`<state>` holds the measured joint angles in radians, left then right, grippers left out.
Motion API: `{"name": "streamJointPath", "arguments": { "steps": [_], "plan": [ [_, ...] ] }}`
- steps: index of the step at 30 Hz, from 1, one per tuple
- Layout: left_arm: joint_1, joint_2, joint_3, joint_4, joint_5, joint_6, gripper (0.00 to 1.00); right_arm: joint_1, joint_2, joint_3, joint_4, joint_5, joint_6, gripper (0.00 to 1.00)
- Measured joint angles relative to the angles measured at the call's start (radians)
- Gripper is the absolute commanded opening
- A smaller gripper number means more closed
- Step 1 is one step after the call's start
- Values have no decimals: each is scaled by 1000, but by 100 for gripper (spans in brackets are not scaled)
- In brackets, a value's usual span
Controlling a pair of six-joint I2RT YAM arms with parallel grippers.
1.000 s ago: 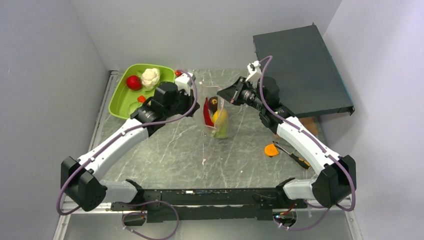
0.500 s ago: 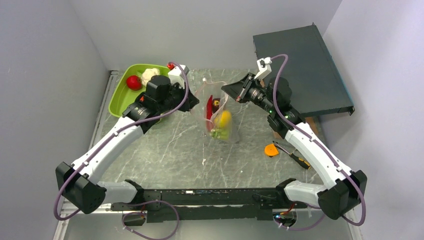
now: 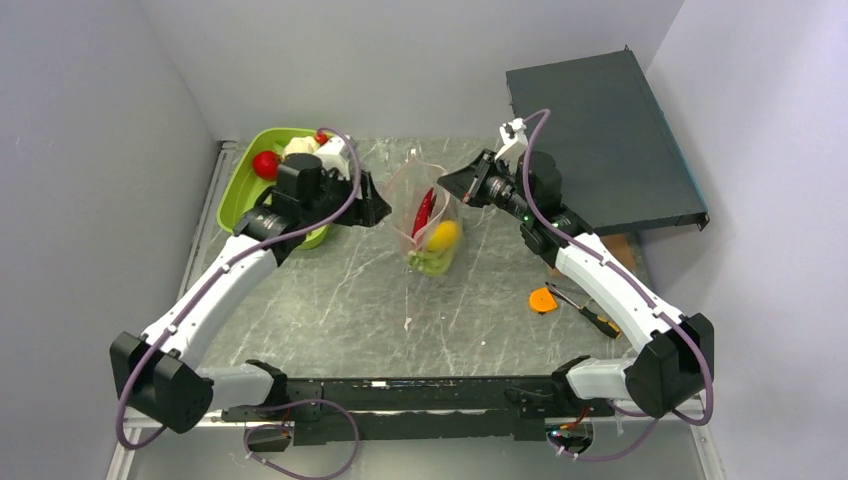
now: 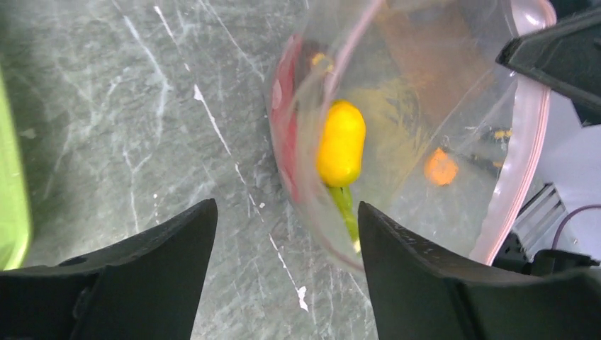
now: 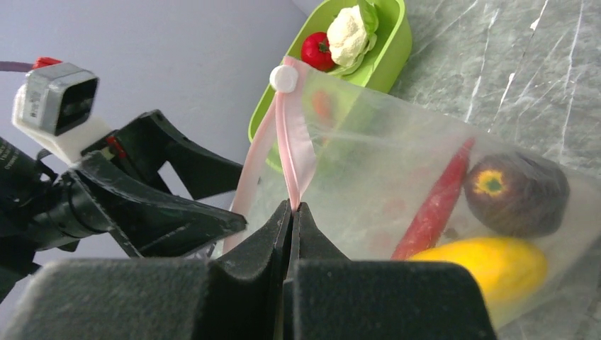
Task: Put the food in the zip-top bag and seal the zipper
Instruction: Adjust the zipper food storage bag at the center of the board, then pick up the fake vegetable from the bin.
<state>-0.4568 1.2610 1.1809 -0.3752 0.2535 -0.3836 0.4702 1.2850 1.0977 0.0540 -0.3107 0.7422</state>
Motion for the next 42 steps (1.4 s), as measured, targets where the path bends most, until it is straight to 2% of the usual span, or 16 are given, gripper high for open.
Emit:
{"name": "streamJointPath", "arguments": {
  "steps": [3, 4, 9, 14, 20, 28, 34, 42],
  "plan": [
    [56, -55, -16, -3, 4, 18, 98, 0, 0, 0, 0, 14, -6, 0],
    [85, -79, -22, 2, 5, 24, 99, 0, 0, 0, 0, 14, -7, 0],
    [212, -159, -32, 25, -20, 42, 100, 0, 1, 0, 0, 16, -10, 0],
    [296, -157, -29, -11, -210, 47, 100, 0, 3, 0, 0, 14, -10, 0],
    [383, 37, 45, -104, -410, 49, 100, 0, 3, -1, 0, 14, -10, 0],
    [494, 446, 222, -218, -450, 76, 100, 0, 2, -7, 1, 15, -18, 0],
    [509, 563, 278, -247, -484, 109, 100, 0, 2, -13, 4, 14, -19, 0],
    [508, 586, 269, -277, -496, 86, 100, 0, 3, -15, 14, 13, -18, 0]
  ]
}}
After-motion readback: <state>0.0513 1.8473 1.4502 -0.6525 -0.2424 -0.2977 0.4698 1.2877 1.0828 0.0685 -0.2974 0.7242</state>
